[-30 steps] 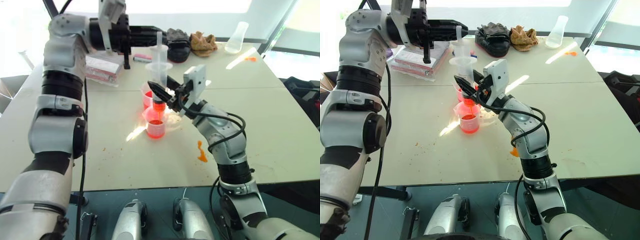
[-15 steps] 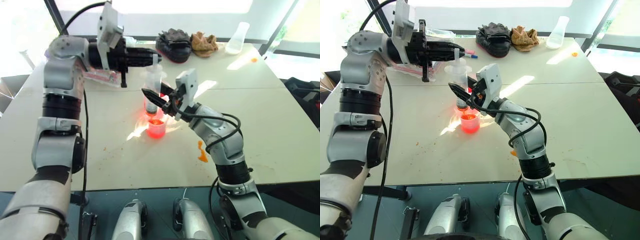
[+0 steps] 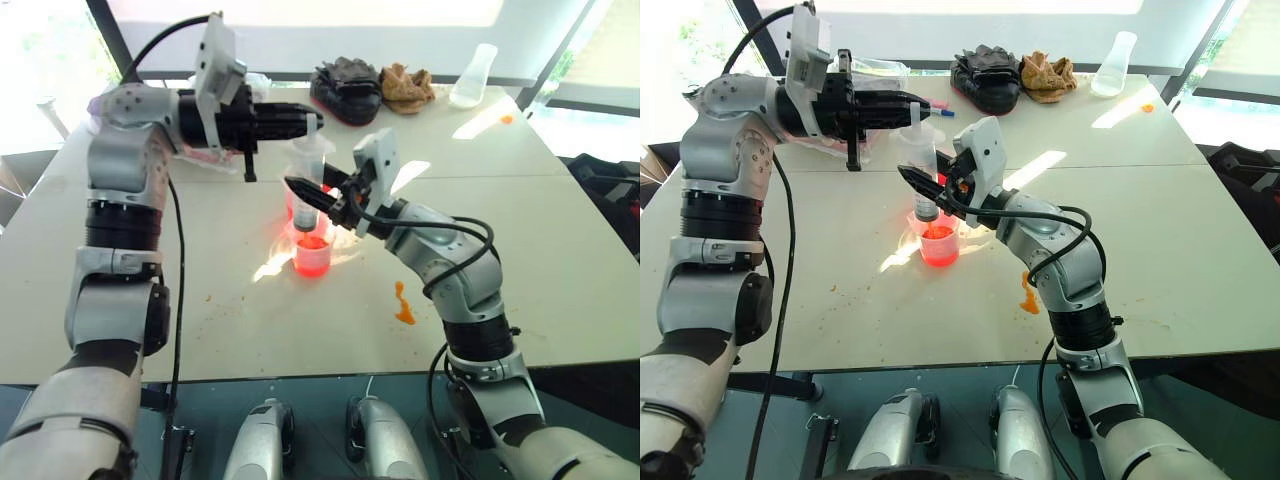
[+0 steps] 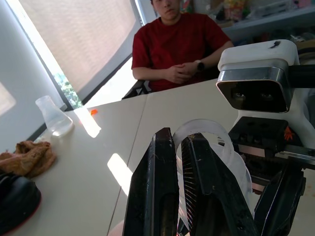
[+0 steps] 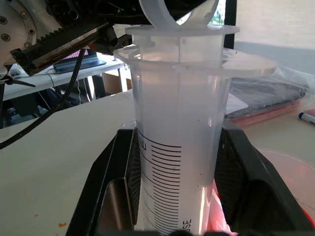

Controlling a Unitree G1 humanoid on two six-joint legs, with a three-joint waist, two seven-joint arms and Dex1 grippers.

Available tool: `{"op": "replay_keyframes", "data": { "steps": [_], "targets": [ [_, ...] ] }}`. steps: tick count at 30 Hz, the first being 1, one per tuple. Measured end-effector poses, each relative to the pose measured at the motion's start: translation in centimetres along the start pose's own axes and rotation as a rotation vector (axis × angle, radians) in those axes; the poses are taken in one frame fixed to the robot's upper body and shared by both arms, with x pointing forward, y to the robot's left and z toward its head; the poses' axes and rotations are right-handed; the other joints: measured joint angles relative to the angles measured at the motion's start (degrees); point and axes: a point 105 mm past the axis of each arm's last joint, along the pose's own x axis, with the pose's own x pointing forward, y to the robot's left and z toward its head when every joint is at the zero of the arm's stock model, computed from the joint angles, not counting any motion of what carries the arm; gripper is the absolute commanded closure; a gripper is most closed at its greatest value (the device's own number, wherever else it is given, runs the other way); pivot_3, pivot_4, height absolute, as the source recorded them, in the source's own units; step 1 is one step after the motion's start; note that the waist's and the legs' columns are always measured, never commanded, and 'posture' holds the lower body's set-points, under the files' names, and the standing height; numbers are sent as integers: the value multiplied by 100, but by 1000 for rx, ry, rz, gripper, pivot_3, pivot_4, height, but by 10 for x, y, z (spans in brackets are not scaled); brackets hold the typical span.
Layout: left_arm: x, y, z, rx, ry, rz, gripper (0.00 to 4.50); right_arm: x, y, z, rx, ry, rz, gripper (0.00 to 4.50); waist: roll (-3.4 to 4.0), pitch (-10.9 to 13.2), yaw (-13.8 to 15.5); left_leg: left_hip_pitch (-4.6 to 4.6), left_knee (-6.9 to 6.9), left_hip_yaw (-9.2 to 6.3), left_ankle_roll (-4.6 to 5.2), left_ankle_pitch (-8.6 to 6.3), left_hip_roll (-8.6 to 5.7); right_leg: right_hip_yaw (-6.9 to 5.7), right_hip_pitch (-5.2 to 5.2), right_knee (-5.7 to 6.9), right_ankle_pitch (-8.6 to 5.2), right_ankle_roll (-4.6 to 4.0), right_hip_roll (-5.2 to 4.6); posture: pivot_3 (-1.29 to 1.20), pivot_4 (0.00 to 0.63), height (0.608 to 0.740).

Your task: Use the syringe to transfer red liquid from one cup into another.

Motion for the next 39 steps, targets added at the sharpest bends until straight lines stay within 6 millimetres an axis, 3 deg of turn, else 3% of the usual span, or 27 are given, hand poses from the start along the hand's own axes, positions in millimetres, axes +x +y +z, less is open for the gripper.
{"op": "replay_keyframes", "data": {
  "steps": [4,8,16,18,21,28,31,35,39],
  "targets": [
    [2,1,1,-6,-10,1,4475,-2,-1,2,-9,2,-4,3000,0,0,1,0,0,0,0,0,0,0,0,0,0,0,0,0,150,740],
    [5,3,5,-39,-31,-3,3222,-5,-7,6,-14,-7,-30,3000,0,0,3,0,0,0,0,0,0,0,0,-1,0,0,0,0,150,740],
    [-1,14,14,-110,-86,17,1703,-3,-6,16,-37,-32,-24,3000,0,0,-7,0,0,0,0,0,0,0,-2,-1,0,0,1,0,150,740],
    [-3,13,14,-117,-88,7,1322,-7,-17,28,-47,-74,-81,3000,0,0,8,-1,0,0,0,0,-1,0,-2,0,0,0,-1,0,150,740],
    [-7,17,7,-142,-72,44,891,-8,-17,52,-96,-150,-82,3000,-1,0,-1,-1,0,0,0,0,0,1,-2,0,0,0,0,0,150,740],
    [-41,34,4,-184,-26,205,891,-9,-16,57,-92,-174,-75,3000,-1,-1,-18,-1,-1,0,0,0,1,1,-5,0,0,0,1,0,150,740],
    [-66,40,6,-196,-35,306,891,-11,-16,58,-71,-179,-70,3000,-1,-1,-21,0,-1,0,0,0,3,1,-5,1,0,0,0,0,150,740],
    [-90,34,-11,-249,-30,420,891,-13,-18,57,-14,-149,-50,3000,-1,-1,-4,0,-1,-1,-1,0,4,1,-3,1,0,0,-2,0,150,740],
    [-97,24,-24,-286,-14,467,891,-14,-16,52,61,-72,-5,3000,-2,-1,20,-2,-1,-3,0,0,2,1,1,1,0,-1,-5,0,150,740]
  ]
}}
